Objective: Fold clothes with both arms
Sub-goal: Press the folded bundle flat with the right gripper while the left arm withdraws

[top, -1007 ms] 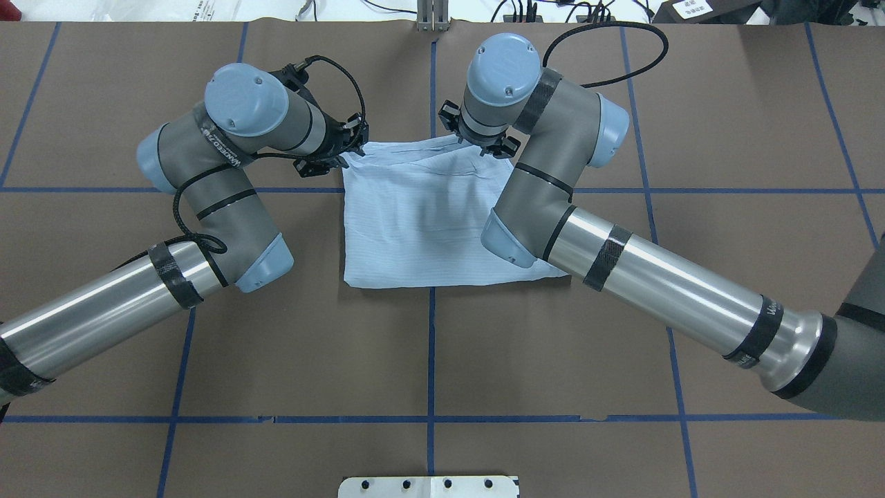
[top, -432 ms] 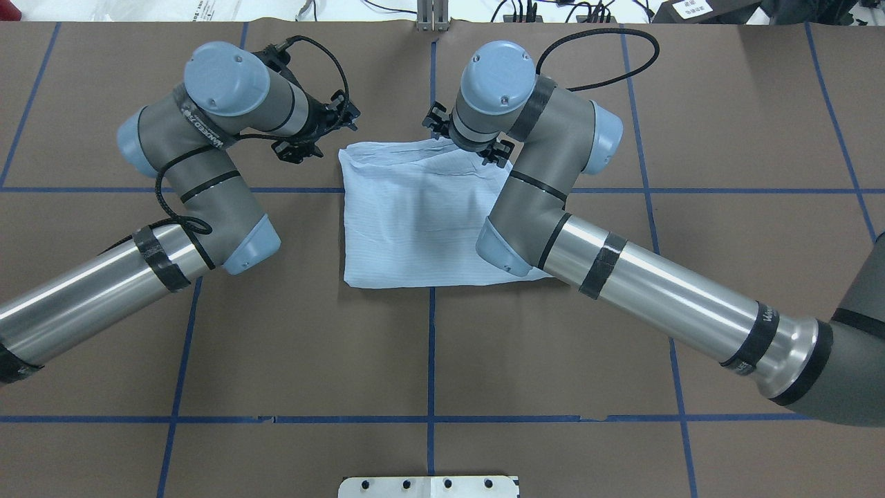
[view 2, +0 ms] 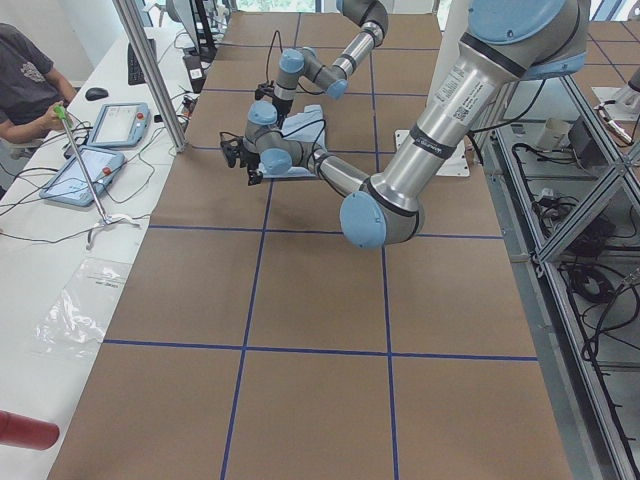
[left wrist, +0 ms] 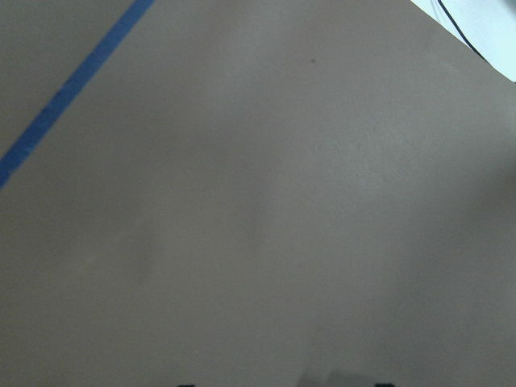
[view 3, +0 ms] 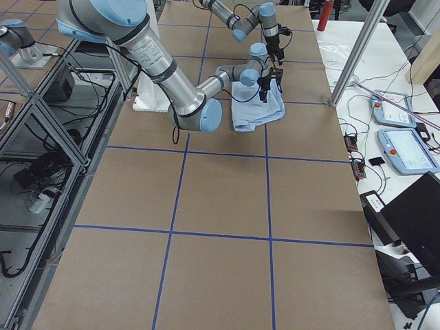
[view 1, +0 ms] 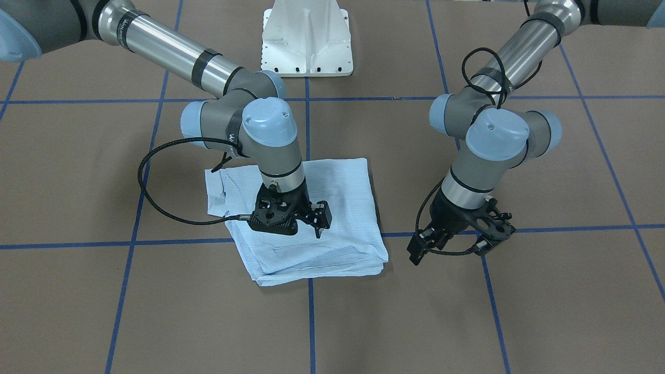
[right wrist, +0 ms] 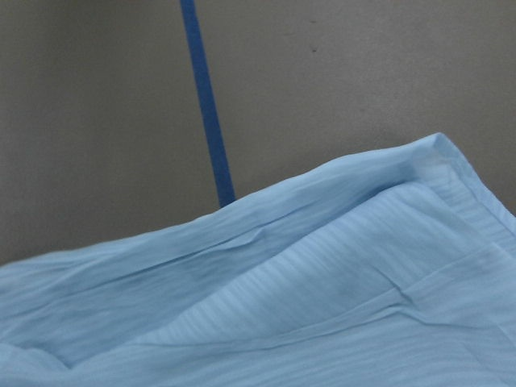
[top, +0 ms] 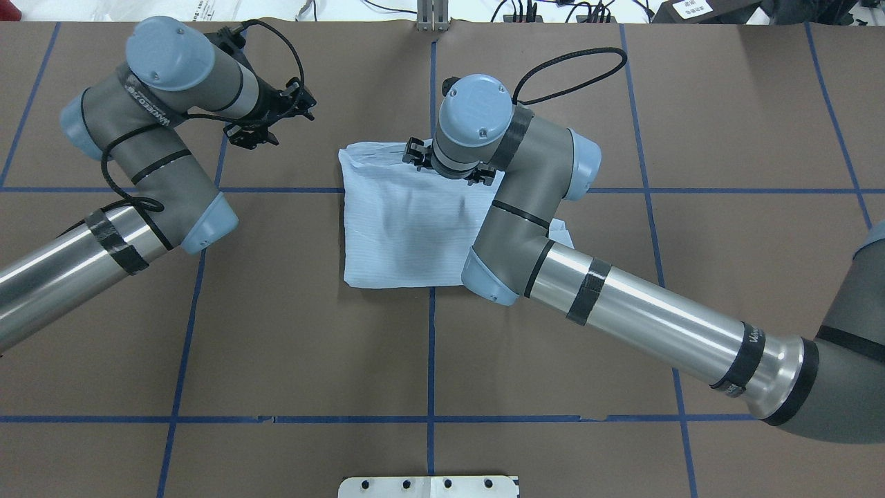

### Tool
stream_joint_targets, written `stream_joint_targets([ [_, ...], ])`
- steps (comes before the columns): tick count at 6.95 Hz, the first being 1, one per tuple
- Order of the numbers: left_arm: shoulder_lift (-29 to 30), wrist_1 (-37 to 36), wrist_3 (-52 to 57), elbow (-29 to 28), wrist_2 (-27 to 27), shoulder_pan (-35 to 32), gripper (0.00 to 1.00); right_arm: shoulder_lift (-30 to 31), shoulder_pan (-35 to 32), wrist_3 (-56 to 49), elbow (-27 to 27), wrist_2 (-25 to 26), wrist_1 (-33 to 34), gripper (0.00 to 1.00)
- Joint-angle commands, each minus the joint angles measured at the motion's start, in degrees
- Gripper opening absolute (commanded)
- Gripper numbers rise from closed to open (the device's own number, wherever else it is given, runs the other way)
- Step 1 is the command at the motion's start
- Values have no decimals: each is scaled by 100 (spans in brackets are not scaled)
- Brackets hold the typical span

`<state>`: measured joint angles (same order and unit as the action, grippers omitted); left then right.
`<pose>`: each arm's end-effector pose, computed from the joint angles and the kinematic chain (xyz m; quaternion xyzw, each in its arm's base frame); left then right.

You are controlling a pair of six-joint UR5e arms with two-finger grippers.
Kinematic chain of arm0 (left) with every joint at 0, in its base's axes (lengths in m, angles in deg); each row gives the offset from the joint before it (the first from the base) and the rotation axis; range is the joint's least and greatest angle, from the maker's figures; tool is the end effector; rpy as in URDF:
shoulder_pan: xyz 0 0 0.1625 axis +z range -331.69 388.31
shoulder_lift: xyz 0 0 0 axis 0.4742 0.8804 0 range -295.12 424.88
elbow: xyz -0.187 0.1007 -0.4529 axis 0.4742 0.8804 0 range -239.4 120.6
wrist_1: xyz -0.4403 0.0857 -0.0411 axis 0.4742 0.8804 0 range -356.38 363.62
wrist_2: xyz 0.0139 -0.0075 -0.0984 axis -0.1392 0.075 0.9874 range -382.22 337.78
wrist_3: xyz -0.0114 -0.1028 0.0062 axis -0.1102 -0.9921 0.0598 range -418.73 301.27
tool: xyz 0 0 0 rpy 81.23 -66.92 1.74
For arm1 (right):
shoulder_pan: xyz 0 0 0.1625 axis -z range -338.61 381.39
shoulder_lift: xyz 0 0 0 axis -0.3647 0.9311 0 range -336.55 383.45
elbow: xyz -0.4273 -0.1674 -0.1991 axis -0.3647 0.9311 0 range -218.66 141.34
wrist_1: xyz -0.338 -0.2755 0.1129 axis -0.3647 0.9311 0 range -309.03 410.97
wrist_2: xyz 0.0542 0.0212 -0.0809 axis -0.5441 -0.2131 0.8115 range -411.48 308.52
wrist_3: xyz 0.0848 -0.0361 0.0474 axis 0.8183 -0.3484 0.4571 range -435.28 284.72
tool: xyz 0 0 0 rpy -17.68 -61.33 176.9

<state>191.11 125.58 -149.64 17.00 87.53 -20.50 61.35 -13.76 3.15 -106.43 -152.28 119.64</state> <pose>0.4727 -0.6894 0.3757 0.0441 0.4748 -0.2967 0.8274 -0.6782 -0.6168 0.2417 0.0926 -0.4286 0.1436 0.8872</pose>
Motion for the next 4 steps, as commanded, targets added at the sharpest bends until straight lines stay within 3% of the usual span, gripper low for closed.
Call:
stream_joint_targets([
  [1, -187, -6, 214, 94, 28, -128, 79, -37, 61, -1211, 210, 78, 6, 100],
  [3, -231, -6, 232, 86, 37, -172, 79, -703, 61, -1382, 1165, 366, -29, 100],
  [4, -231, -6, 232, 86, 37, -181, 79, -766, 52, -1444, 1239, 447, -47, 100],
])
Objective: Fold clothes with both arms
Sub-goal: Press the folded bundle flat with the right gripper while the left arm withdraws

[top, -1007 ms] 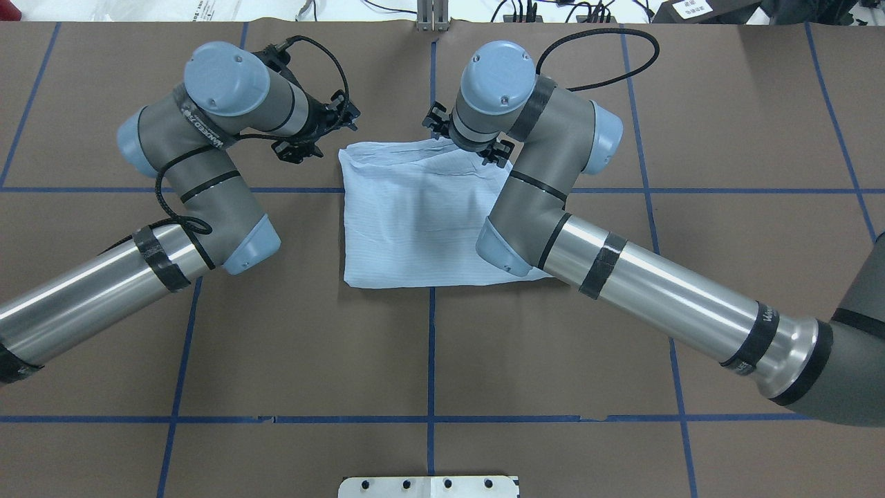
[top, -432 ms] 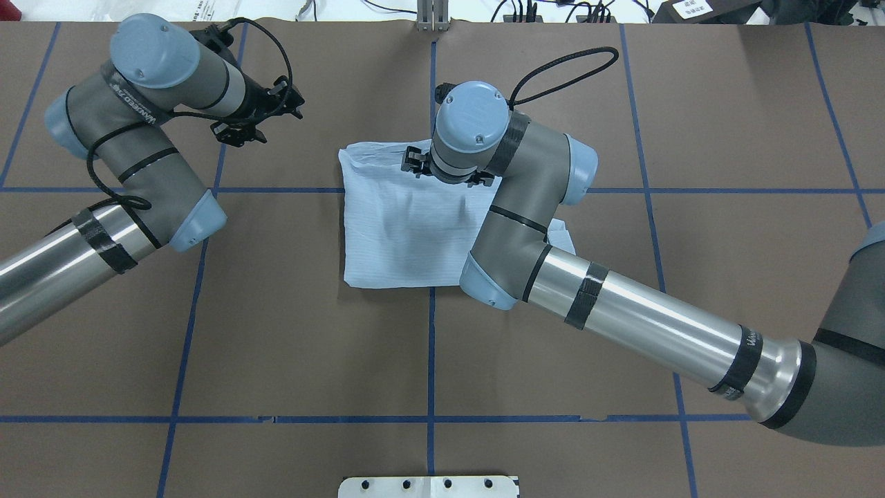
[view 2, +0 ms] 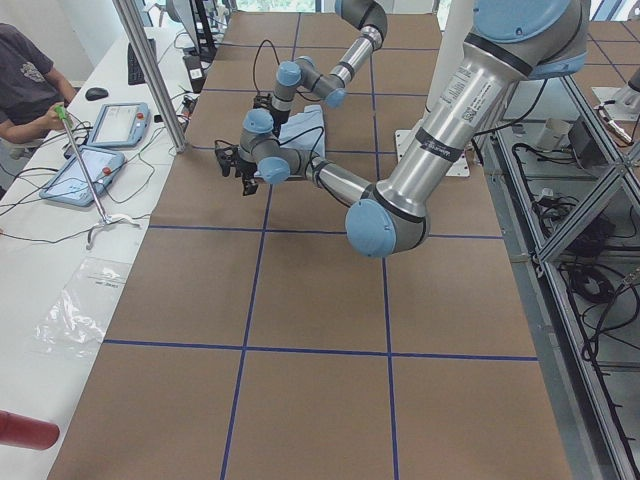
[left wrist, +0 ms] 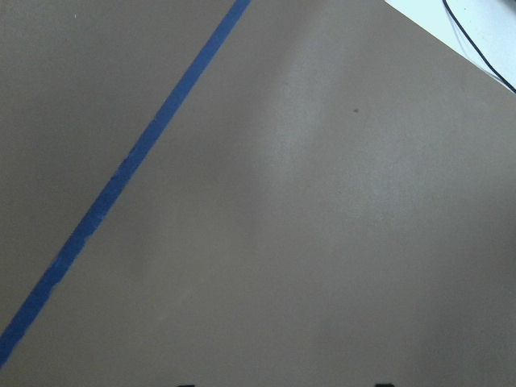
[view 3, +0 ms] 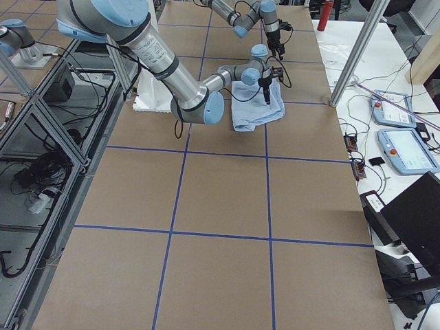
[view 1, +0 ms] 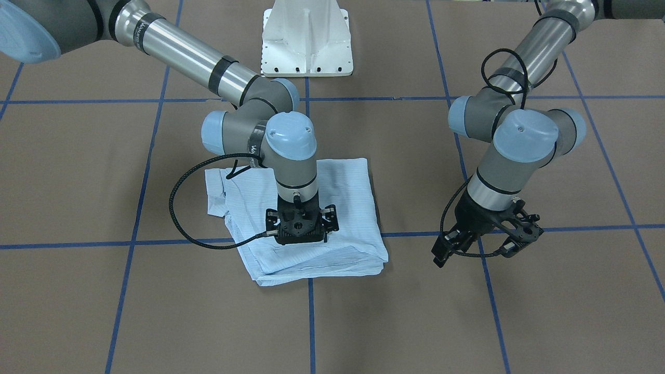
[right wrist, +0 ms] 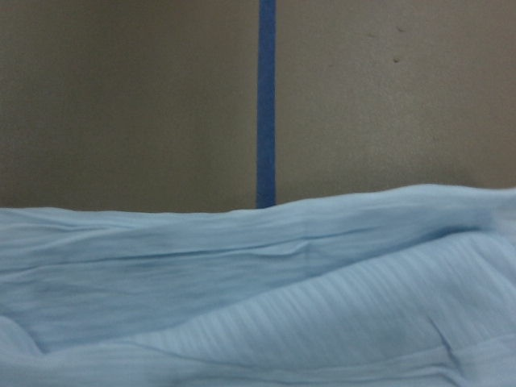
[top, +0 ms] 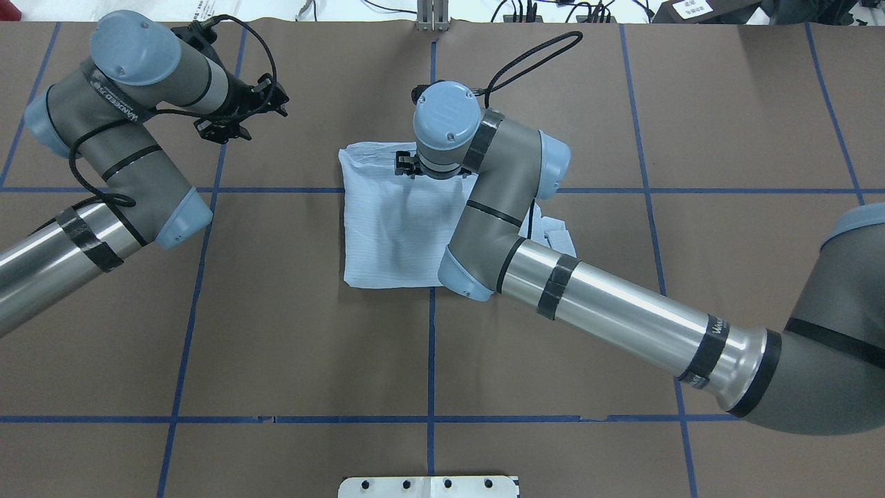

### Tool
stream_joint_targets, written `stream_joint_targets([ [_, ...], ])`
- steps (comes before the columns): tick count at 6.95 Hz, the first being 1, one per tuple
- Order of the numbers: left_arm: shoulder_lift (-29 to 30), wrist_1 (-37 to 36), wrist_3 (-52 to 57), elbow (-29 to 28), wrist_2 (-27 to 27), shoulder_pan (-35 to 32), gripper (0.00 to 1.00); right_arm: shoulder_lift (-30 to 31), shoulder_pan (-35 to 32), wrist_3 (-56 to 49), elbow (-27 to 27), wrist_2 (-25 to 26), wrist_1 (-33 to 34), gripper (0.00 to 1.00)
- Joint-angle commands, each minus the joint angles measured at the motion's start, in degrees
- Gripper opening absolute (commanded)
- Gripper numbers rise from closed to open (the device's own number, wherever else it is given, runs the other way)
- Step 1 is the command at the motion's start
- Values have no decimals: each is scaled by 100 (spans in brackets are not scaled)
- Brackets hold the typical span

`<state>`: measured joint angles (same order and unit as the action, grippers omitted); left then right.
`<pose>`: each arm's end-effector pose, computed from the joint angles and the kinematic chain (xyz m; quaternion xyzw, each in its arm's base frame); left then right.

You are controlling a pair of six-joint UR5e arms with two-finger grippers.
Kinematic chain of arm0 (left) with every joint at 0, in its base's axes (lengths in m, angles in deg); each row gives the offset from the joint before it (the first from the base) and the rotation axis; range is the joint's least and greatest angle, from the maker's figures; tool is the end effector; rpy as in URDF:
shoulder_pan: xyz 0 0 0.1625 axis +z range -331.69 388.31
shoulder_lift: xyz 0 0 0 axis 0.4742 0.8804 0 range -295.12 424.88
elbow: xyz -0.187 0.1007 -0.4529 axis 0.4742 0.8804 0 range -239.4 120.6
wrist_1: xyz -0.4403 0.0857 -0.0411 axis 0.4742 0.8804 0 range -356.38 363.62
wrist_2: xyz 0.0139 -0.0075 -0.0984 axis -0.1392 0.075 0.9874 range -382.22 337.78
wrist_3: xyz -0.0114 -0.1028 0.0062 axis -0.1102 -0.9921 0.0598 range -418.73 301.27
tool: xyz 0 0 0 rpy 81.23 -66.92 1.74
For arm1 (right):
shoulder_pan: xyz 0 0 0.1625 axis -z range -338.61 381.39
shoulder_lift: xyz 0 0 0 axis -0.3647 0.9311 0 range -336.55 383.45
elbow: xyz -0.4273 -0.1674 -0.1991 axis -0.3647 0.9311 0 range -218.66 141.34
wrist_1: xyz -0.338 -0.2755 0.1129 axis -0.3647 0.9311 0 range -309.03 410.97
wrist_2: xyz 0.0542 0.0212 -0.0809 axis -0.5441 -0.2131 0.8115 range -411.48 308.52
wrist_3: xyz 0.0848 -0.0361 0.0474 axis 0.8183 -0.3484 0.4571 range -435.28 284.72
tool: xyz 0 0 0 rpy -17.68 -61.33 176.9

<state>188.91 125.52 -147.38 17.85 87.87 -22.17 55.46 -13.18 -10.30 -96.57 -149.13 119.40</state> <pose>0.4455 -0.6936 0.3994 0.0523 0.4646 -0.2950 0.8333 -0.7180 -0.6399 0.2358 0.1465 -0.3789 0.0492 0.9124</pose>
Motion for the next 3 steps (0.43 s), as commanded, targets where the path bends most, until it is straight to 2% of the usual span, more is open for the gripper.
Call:
stream_joint_targets([
  [1, -10, -9, 6, 1, 3, -15, 79, -256, -23, -125, 472, 368, -127, 100],
  [3, -10, 0, 6, 1, 12, -6, 79, -309, -180, -125, 710, 528, -268, 99],
])
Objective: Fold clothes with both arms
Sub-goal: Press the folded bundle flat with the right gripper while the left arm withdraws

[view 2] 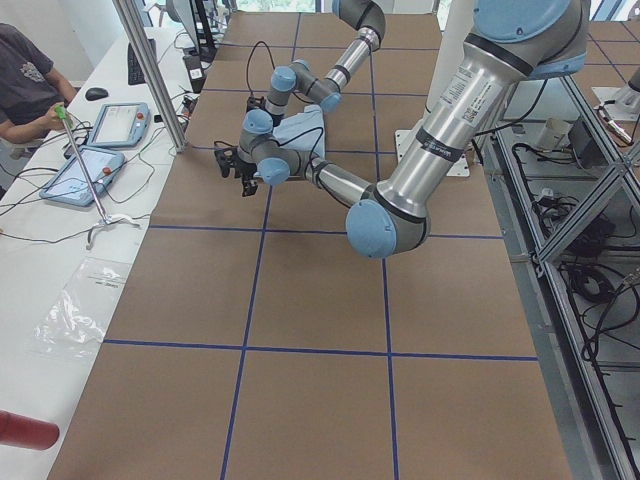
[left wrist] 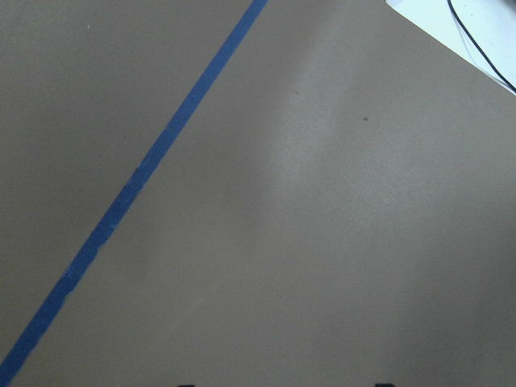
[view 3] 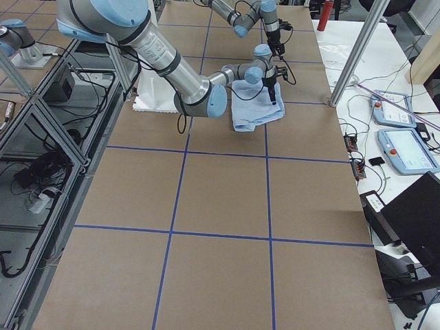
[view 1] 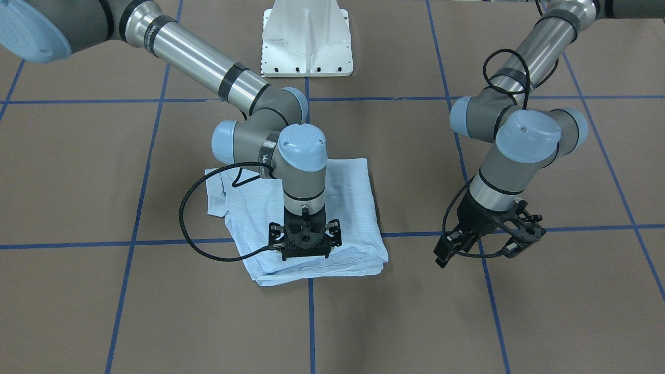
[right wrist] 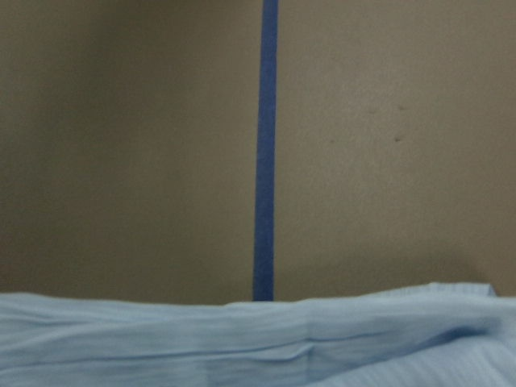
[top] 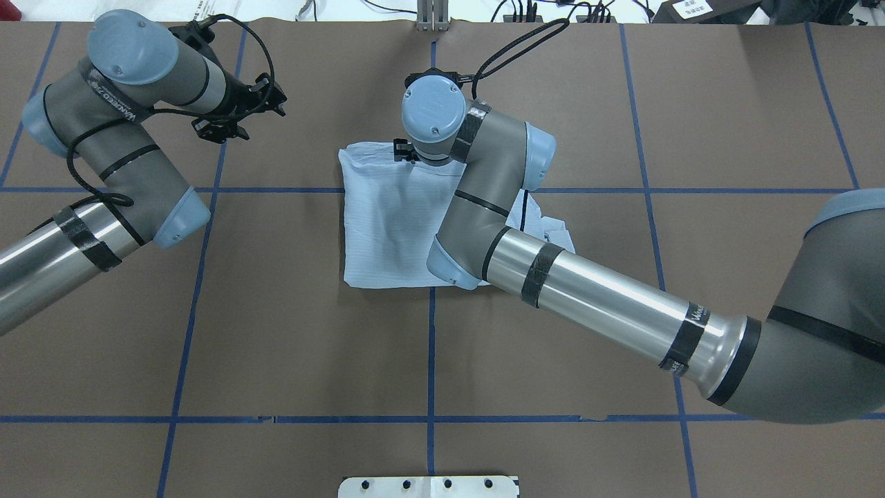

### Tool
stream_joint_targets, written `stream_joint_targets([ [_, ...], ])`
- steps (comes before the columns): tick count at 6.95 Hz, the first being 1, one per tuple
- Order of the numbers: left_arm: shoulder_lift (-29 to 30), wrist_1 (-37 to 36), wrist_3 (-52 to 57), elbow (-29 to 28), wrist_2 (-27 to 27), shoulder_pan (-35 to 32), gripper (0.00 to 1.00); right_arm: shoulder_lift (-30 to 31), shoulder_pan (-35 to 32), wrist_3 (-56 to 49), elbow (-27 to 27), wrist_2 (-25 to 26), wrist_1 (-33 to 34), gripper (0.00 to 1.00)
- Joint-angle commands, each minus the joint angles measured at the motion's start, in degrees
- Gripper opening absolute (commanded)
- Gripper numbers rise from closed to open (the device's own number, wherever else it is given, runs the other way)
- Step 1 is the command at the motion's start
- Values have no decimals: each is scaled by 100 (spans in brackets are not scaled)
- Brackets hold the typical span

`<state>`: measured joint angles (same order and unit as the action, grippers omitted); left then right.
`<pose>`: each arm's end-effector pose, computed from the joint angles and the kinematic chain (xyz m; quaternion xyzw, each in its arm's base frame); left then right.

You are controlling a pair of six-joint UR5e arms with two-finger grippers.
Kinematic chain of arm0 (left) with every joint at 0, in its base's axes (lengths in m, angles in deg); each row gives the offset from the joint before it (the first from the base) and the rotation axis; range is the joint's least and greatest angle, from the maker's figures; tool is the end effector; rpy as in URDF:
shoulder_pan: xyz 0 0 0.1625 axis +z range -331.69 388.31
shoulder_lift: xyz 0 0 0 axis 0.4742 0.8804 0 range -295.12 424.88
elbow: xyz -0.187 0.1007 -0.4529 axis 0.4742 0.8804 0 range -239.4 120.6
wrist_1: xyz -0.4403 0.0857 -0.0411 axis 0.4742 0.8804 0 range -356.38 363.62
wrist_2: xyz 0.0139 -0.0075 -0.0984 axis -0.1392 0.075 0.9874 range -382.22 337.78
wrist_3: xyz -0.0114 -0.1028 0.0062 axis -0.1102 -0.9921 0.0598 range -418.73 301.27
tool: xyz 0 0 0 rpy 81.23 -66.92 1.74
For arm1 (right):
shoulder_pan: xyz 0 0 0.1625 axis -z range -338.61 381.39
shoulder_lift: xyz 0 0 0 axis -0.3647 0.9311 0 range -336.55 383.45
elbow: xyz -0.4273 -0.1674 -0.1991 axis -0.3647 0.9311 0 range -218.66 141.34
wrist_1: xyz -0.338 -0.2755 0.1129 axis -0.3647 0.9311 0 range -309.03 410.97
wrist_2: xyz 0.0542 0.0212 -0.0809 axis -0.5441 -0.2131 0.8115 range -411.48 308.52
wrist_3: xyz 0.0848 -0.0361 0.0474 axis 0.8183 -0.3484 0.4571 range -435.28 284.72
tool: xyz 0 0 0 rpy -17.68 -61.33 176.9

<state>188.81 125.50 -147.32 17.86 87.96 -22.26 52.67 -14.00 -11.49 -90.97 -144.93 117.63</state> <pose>0.4442 -0.6938 0.4008 0.0518 0.4641 -0.2952 0.8336 -0.7221 -0.6689 0.2371 0.1779 -0.3526 0.0616 0.9166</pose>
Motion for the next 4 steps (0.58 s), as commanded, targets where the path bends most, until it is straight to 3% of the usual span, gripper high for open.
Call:
stream_joint_targets([
  [1, 0, 2, 0, 0, 3, 3, 79, -31, -195, -15, 194, 108, -145, 98],
  [3, -9, 19, 9, 0, 47, -23, 80, 91, -642, -547, 29, -171, -128, 99],
  [4, -27, 11, 514, 44, 308, -189, 94, 571, -1132, -995, -434, -826, -102, 99],
])
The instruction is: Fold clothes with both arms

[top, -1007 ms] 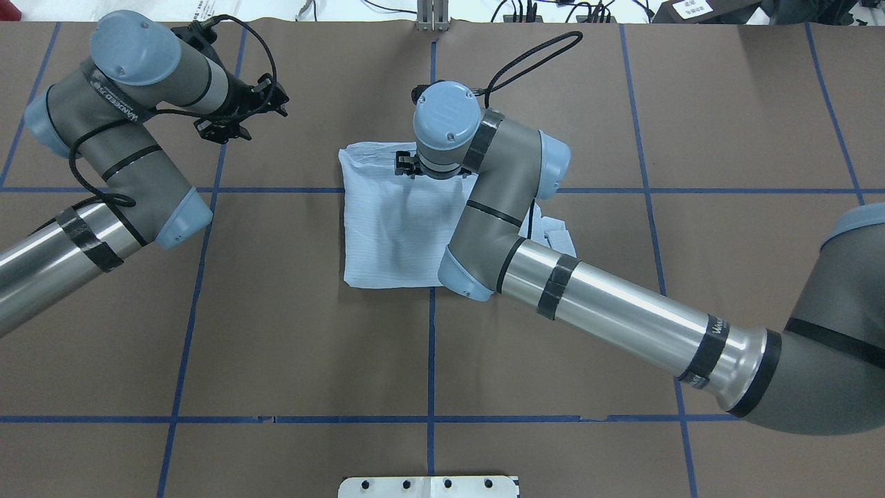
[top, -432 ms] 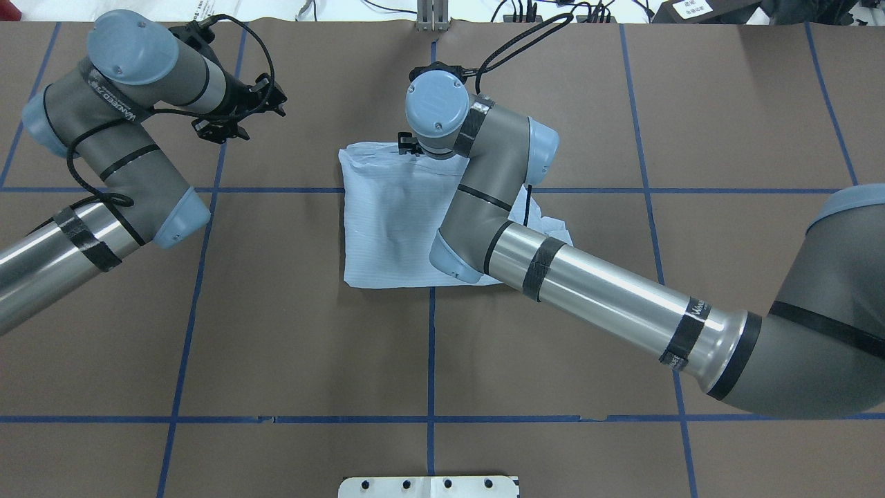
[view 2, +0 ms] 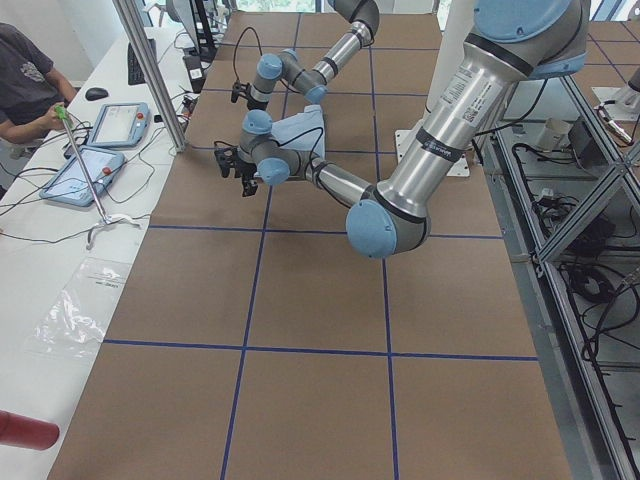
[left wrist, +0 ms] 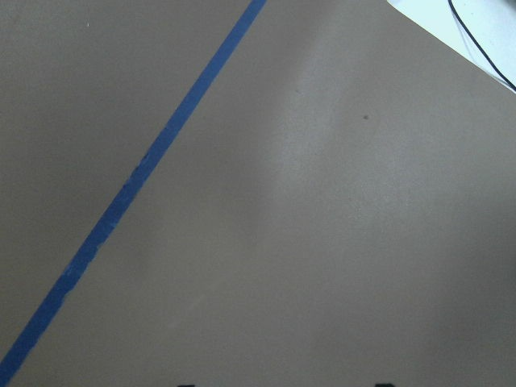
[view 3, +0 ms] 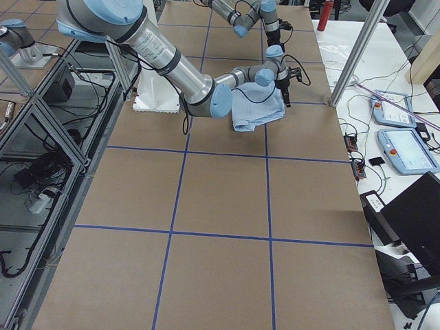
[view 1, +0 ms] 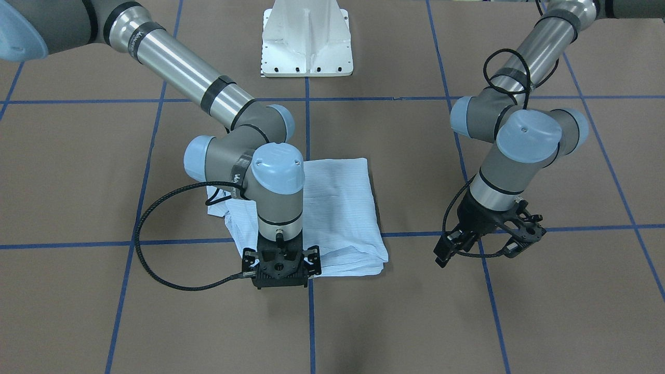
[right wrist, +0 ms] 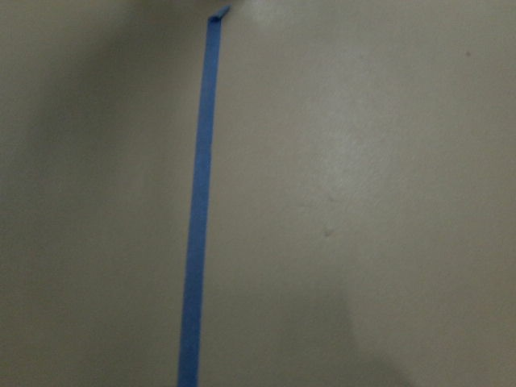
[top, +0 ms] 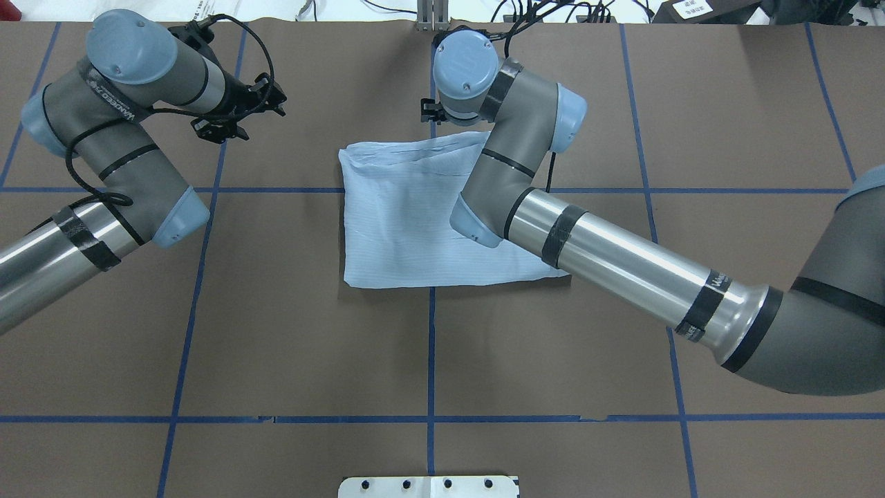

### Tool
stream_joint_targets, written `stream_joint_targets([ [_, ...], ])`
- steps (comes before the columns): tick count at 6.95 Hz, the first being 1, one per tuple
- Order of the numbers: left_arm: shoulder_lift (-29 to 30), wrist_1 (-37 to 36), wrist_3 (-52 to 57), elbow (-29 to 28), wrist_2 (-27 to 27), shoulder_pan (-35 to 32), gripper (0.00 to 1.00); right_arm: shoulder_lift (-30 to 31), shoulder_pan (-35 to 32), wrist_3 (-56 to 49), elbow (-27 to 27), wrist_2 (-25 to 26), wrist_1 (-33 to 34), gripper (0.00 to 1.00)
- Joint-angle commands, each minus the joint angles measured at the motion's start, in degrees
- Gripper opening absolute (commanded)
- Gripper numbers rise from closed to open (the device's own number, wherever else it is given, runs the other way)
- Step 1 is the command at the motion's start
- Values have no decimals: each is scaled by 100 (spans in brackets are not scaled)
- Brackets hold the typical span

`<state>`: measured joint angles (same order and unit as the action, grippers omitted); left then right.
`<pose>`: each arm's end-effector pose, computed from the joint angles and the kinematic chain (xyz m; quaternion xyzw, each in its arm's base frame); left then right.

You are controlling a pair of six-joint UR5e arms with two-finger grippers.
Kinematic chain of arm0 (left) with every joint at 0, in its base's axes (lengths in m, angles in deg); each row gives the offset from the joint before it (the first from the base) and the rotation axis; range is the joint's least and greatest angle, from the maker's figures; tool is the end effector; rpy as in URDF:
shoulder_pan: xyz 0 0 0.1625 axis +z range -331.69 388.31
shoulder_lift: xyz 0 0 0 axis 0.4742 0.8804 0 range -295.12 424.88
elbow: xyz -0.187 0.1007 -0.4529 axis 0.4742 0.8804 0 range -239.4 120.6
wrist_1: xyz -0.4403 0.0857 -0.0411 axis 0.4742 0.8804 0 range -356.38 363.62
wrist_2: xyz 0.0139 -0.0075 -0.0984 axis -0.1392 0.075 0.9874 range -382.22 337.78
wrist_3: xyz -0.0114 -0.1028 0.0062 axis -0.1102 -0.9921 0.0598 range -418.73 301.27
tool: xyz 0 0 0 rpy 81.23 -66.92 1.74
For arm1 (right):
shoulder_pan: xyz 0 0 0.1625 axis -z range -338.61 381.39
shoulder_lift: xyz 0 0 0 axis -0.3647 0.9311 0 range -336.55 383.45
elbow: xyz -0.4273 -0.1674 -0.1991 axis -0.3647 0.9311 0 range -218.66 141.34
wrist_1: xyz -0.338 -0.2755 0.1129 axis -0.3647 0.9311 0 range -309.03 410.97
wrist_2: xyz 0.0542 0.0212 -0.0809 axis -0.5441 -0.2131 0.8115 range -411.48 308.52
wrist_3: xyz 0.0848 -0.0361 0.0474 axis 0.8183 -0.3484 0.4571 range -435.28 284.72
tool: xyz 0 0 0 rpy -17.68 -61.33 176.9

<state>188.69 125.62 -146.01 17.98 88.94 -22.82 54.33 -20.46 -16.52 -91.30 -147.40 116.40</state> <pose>0.4378 -0.6960 0.4007 0.0529 0.4667 -0.2854 0.8354 -0.6425 -0.7401 0.2589 0.1957 -0.3439 0.0646 0.9161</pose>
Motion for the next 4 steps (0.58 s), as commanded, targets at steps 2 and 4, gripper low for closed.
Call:
stream_joint_targets([
  [2, -329, -1, 1471, 198, 431, -597, 99, 1066, -1409, -1285, -974, -1819, 318, 100],
  [4, -821, -1, 3033, 374, 1072, -1387, 99, 1567, -1982, -2204, -1815, -2175, 1396, 100],
])
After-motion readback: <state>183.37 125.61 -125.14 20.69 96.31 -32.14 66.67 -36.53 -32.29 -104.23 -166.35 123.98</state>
